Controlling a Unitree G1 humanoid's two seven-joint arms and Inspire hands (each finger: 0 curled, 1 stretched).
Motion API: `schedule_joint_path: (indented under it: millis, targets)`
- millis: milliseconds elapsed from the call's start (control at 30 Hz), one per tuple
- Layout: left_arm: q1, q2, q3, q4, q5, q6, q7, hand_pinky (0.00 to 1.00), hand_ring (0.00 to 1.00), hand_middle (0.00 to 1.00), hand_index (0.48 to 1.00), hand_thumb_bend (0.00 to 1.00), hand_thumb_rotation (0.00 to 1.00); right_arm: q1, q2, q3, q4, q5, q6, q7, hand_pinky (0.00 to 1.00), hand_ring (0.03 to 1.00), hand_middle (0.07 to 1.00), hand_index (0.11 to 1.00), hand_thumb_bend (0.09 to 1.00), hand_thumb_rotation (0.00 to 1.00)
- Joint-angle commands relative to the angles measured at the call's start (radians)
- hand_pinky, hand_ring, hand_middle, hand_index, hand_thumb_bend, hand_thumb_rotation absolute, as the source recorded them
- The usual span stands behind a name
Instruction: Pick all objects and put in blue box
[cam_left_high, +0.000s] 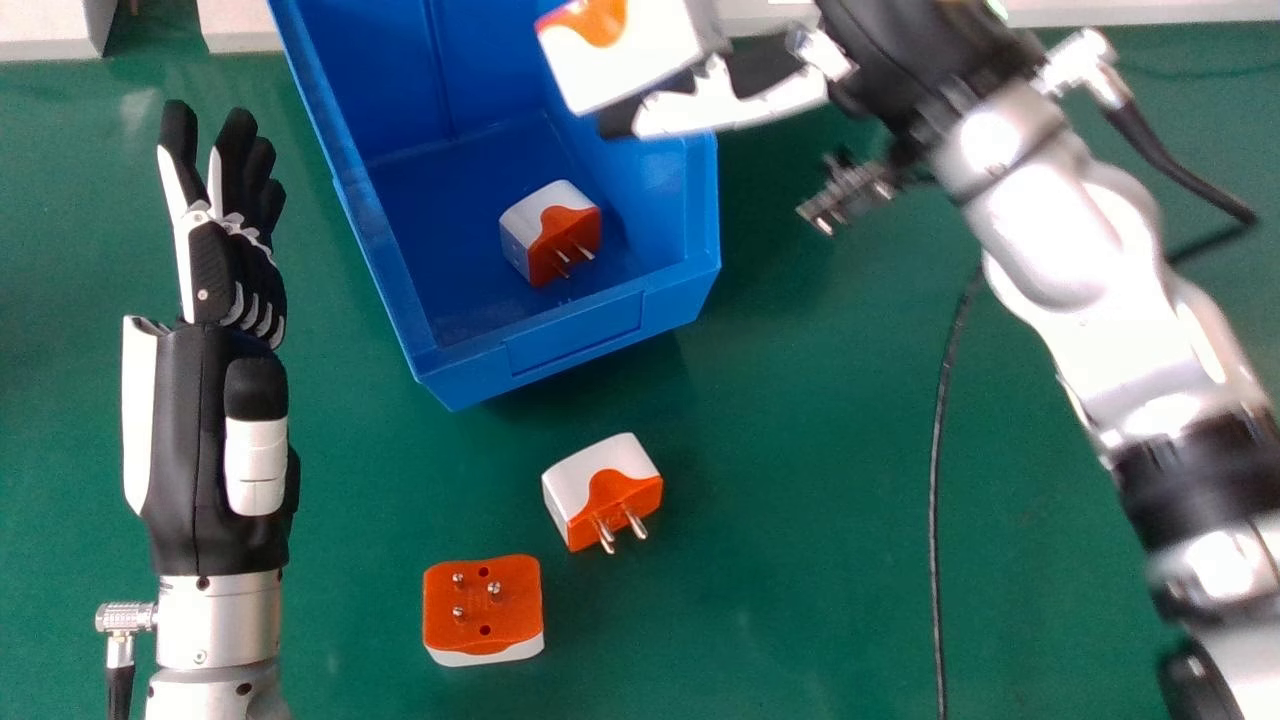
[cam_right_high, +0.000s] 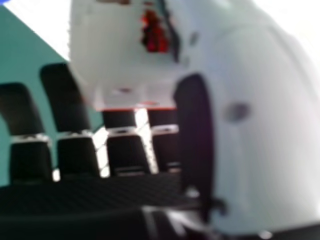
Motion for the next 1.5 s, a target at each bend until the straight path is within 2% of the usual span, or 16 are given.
schedule_joint_path:
  millis: [0,133,367,500,667,767,900,1100,1300,1467]
  targets:
    - [-0.005,0.003,-0.005,-0.006,-0.014,-0.009,-0.008,1.00,1.00,1.00,1.000,0.97,1.00,-0.124,0.027,0.012,0.078,-0.009,-0.014,-0.041,0.34,0.376,0.497,0.536,0.512,0.00]
    - [-0.006,0.004,-0.004,-0.008,-0.021,-0.006,-0.016,1.00,1.00,1.00,1.000,0.97,1.00,-0.220,0.053,0.036,0.213,-0.038,-0.021,-0.083,0.33,0.375,0.497,0.537,0.512,0.00]
    - [-0.018,0.008,0.004,0.005,-0.025,-0.010,-0.021,1.00,1.00,1.00,1.000,0.97,1.00,-0.385,0.108,0.099,0.443,-0.119,0.021,-0.213,0.35,0.388,0.490,0.535,0.513,0.00]
    - [-0.027,0.006,0.001,0.013,-0.028,-0.011,-0.026,1.00,1.00,1.00,1.000,0.97,1.00,-0.449,0.141,0.135,0.542,-0.151,0.068,-0.267,0.35,0.394,0.487,0.531,0.514,0.00]
    - [-0.033,0.005,0.004,0.019,-0.017,-0.014,-0.019,1.00,1.00,1.00,1.000,0.97,1.00,-0.497,0.178,0.160,0.620,-0.165,0.122,-0.276,0.36,0.400,0.487,0.527,0.516,0.00]
    - [-0.032,0.004,0.007,0.015,-0.008,-0.017,-0.011,1.00,1.00,1.00,1.000,0.97,1.00,-0.514,0.189,0.169,0.656,-0.168,0.144,-0.264,0.36,0.406,0.485,0.522,0.516,0.00]
    - [-0.031,0.005,0.008,0.011,-0.007,-0.017,-0.008,1.00,1.00,1.00,1.000,0.97,1.00,-0.527,0.192,0.184,0.679,-0.175,0.162,-0.262,0.37,0.423,0.479,0.515,0.518,0.00]
    - [-0.036,0.002,0.004,0.017,-0.007,-0.018,-0.010,1.00,1.00,1.00,1.000,0.97,1.00,-0.532,0.203,0.218,0.708,-0.190,0.204,-0.254,0.38,0.425,0.479,0.511,0.519,0.00]
    - [-0.031,0.010,0.008,0.014,-0.009,-0.024,-0.011,1.00,1.00,1.00,1.000,0.97,1.00,-0.520,0.212,0.249,0.726,-0.213,0.230,-0.241,0.39,0.426,0.475,0.507,0.520,0.00]
    - [-0.028,0.007,0.010,0.018,0.003,-0.031,-0.007,1.00,1.00,1.00,1.000,0.97,1.00,-0.512,0.218,0.270,0.734,-0.228,0.248,-0.252,0.37,0.410,0.478,0.515,0.518,0.00]
